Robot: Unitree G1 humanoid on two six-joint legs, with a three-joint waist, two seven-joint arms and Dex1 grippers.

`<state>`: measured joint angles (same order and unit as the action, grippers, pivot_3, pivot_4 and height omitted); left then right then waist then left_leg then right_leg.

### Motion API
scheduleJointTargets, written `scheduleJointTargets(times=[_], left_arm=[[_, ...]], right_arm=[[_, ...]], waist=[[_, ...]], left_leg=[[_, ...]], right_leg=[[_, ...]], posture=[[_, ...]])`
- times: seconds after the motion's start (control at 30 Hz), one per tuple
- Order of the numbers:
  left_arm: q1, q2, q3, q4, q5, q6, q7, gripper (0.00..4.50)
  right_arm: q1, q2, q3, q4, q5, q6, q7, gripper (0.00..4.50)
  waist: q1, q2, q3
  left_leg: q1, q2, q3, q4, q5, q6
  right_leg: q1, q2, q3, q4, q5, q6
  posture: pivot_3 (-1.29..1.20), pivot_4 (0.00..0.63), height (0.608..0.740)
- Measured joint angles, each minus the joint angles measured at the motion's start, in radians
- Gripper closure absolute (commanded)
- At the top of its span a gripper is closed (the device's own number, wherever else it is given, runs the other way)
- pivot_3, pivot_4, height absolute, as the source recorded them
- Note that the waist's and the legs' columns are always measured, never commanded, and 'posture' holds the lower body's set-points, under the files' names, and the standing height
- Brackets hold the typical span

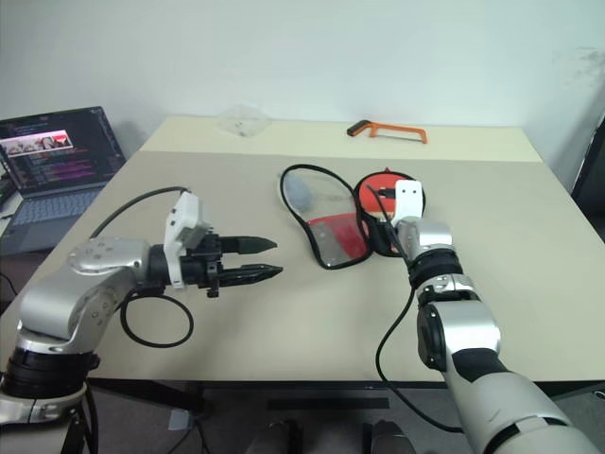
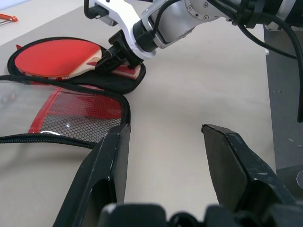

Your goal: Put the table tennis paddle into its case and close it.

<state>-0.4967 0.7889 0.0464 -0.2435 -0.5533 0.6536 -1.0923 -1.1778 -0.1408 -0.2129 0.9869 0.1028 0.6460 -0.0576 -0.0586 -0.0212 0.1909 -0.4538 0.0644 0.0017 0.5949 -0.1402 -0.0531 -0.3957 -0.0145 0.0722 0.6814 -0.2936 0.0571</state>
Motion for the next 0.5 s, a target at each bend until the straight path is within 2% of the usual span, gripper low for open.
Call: scheduleJointTargets(times=[0.3,0.43,0.5], left_arm=[[-0.013,0.000,-0.001,0.003,0.001,-0.002,0.000,1.88],[-0.039,-0.012,-0.014,0.038,0.029,-0.013,0.030,1.88],[-0.053,-0.010,-0.018,0.075,0.050,-0.028,0.037,1.88]], right_arm=[[0.000,-0.001,-0.003,0.000,0.013,-0.026,0.009,0.02],[0.004,-0.019,0.007,-0.083,0.025,0.015,0.040,0.02],[0.051,-0.063,0.060,-0.283,0.039,0.116,0.117,0.02]], waist=[[0.000,0.000,0.000],[0.001,0.000,0.000],[0.003,0.000,0.000]], left_leg=[[0.000,0.000,0.000,0.000,0.000,0.000],[0.000,0.000,0.000,0.000,0.000,0.000],[0.000,0.000,0.000,0.000,0.000,0.000]], right_leg=[[0.000,0.000,0.000,0.000,0.000,0.000],[0.000,0.000,0.000,0.000,0.000,0.000],[0.000,0.000,0.000,0.000,0.000,0.000]], posture=[[0.00,0.150,0.740],[0.00,0.150,0.740],[0.00,0.150,0.740]])
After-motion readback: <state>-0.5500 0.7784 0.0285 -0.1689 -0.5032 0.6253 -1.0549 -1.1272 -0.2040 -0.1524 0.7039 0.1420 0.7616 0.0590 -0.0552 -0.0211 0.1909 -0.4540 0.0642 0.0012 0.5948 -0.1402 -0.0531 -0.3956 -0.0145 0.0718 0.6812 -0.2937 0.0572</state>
